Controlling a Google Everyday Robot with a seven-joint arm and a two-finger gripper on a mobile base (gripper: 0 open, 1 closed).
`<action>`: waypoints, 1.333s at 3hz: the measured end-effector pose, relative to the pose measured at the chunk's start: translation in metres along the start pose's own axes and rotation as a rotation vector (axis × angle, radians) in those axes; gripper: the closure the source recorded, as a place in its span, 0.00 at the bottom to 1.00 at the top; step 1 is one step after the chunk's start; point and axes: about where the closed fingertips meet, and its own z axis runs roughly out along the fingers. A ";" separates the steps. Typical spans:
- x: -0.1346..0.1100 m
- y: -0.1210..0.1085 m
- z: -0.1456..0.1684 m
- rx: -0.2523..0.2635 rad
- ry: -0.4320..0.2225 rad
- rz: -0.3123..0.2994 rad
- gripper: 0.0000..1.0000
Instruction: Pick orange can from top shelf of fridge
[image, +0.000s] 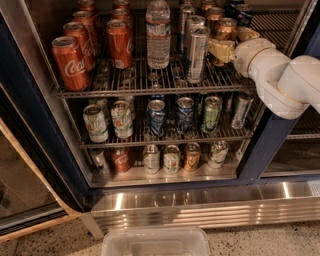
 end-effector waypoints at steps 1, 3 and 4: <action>0.001 0.001 0.005 -0.005 0.000 0.010 0.55; 0.001 0.001 0.005 -0.005 0.000 0.010 0.99; 0.001 0.001 0.005 -0.005 0.000 0.010 1.00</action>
Offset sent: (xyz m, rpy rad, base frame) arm 0.0038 0.0021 -0.0008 0.0081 0.0042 0.0045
